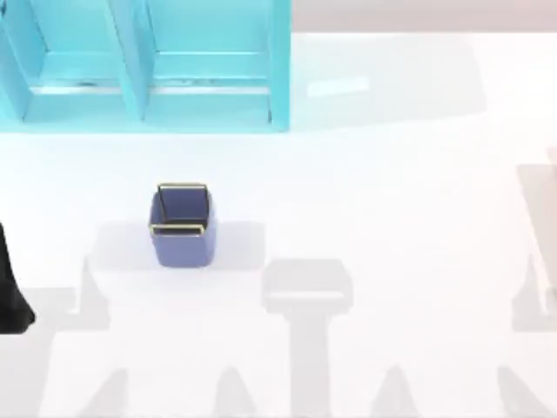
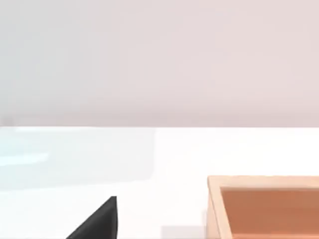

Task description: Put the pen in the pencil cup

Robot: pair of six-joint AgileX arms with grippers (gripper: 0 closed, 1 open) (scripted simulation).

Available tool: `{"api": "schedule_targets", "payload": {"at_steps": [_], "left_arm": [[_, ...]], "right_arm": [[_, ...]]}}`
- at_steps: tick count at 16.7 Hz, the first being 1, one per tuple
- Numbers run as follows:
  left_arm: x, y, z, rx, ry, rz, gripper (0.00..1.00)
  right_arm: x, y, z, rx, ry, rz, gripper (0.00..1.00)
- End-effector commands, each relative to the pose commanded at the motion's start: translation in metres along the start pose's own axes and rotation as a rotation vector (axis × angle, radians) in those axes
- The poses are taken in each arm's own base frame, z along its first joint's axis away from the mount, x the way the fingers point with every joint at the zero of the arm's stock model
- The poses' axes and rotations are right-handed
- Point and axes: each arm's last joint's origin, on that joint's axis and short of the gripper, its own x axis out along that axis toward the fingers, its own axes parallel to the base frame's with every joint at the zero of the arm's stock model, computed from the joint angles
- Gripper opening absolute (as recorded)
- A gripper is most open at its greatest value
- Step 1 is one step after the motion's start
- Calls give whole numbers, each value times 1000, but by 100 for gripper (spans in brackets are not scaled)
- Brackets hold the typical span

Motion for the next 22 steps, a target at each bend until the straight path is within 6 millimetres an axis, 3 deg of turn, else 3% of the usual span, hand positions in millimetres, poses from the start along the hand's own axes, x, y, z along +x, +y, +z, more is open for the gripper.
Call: {"api": "schedule_targets", "payload": {"at_steps": [3, 6, 9, 12, 16, 19, 22], "left_arm": [[0, 1, 2, -1, 6, 5, 100], [2, 7, 18, -13, 65, 38, 100], [11, 19, 41, -54, 200, 86, 100], [33, 41, 59, -154, 409, 140, 100], [76, 94, 60, -406, 731, 217, 100], [100, 147, 43, -649, 920, 272, 100], [111, 200, 20, -881, 1020, 317, 100]], "right_arm": [[0, 0, 0, 0, 0, 0, 100], [0, 0, 0, 0, 0, 0, 100], [0, 0, 0, 0, 0, 0, 100], [0, 0, 0, 0, 0, 0, 100], [0, 0, 0, 0, 0, 0, 100], [0, 0, 0, 0, 0, 0, 100], [0, 0, 0, 0, 0, 0, 100]]}}
